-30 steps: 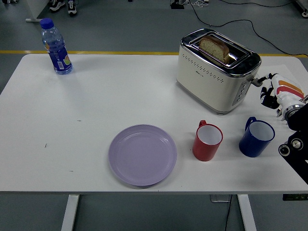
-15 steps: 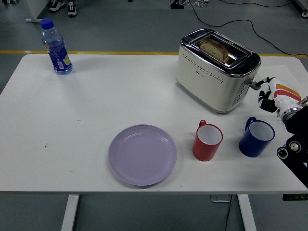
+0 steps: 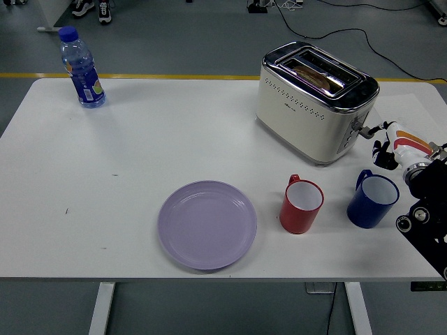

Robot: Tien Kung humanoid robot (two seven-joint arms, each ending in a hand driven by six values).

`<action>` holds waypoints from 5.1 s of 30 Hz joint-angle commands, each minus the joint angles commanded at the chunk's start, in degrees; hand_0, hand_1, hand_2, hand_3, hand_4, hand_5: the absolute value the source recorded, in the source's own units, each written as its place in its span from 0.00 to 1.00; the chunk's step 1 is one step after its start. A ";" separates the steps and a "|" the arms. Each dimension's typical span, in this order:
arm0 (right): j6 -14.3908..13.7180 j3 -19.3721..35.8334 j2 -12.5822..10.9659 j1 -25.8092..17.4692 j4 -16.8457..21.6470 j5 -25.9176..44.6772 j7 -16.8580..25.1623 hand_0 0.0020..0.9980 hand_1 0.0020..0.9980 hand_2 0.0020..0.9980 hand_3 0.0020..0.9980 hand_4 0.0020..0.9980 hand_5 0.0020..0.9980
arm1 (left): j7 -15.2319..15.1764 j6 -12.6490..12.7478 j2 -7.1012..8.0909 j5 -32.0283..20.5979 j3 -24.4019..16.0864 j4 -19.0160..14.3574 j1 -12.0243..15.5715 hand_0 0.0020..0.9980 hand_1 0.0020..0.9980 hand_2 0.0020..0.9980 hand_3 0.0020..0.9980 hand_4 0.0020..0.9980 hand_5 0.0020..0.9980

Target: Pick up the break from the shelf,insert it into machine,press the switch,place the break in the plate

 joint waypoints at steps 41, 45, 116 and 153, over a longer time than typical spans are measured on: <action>-4.37 6.47 -0.19 -0.35 -1.00 -3.80 -1.63 0.11 0.10 0.22 0.68 0.36 0.00 | -0.03 -0.22 0.02 -0.75 0.98 0.00 -0.10 0.69 0.69 0.68 0.56 0.28 0.83; -5.96 7.57 -0.52 -0.44 0.43 -2.48 -0.70 0.12 0.15 0.29 0.69 0.43 0.00 | -0.01 -0.24 0.03 -0.66 0.99 0.00 -0.15 0.68 0.69 0.68 0.56 0.28 0.83; 2.06 -6.57 14.56 29.95 -19.77 8.96 6.66 0.70 0.68 0.71 0.80 0.77 0.26 | 0.39 -0.38 1.00 -1.56 1.90 0.00 -1.25 0.69 0.69 0.68 0.56 0.29 0.83; 4.32 -14.30 20.92 37.40 -35.88 4.59 4.40 0.28 0.34 0.41 0.50 0.56 0.04 | 0.64 0.03 1.03 -0.96 0.91 0.00 -1.76 0.69 0.70 0.68 0.56 0.29 0.82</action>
